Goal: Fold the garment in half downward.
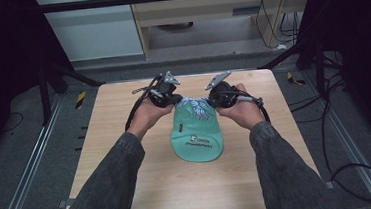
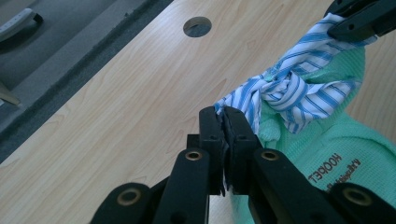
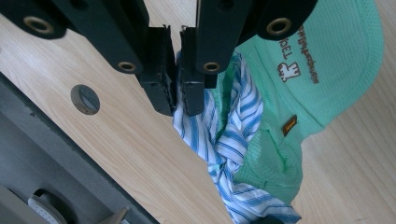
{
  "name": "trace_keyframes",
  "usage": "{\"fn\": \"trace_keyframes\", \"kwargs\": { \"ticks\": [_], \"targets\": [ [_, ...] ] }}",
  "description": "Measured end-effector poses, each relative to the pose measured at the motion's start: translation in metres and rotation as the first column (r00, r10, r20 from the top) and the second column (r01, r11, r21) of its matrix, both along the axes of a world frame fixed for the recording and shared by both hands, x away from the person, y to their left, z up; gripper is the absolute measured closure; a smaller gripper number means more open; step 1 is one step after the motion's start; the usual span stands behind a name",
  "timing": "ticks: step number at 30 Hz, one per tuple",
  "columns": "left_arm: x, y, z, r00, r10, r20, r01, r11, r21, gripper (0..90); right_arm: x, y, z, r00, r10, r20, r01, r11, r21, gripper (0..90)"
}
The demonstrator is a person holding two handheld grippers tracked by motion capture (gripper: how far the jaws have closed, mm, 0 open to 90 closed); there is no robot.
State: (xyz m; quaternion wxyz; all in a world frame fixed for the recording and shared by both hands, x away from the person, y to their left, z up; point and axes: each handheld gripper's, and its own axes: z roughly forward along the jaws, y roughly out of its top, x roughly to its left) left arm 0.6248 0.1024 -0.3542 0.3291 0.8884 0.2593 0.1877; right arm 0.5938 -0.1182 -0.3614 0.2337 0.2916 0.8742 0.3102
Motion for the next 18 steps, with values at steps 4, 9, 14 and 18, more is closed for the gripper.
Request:
{"fn": "trace_keyframes", "kwargs": {
  "ticks": [4, 9, 14, 18],
  "targets": [
    [-0.006, -0.001, -0.003, 0.9999, -0.014, 0.008, 0.014, 0.9997, 0.018, 87.4, -0.001, 0.001, -0.003, 0.9999, 0.012, 0.0, -0.012, 0.9999, -0.01, 84.9],
    [-0.022, 0.001, -0.007, 0.9993, -0.03, 0.023, 0.029, 0.9991, 0.029, 87.4, -0.011, 0.001, -0.01, 0.9994, 0.034, 0.002, -0.034, 0.9994, -0.007, 84.9],
    [-0.037, 0.005, -0.015, 0.9988, -0.041, 0.028, 0.04, 0.9988, 0.028, 87.4, -0.024, 0.003, -0.015, 0.9981, 0.06, 0.011, -0.06, 0.9981, -0.017, 84.9],
    [-0.047, 0.006, -0.02, 0.998, -0.056, 0.031, 0.055, 0.998, 0.031, 87.3, -0.032, 0.003, -0.02, 0.9967, 0.081, 0.01, -0.08, 0.9963, -0.031, 84.9]
  ]
}}
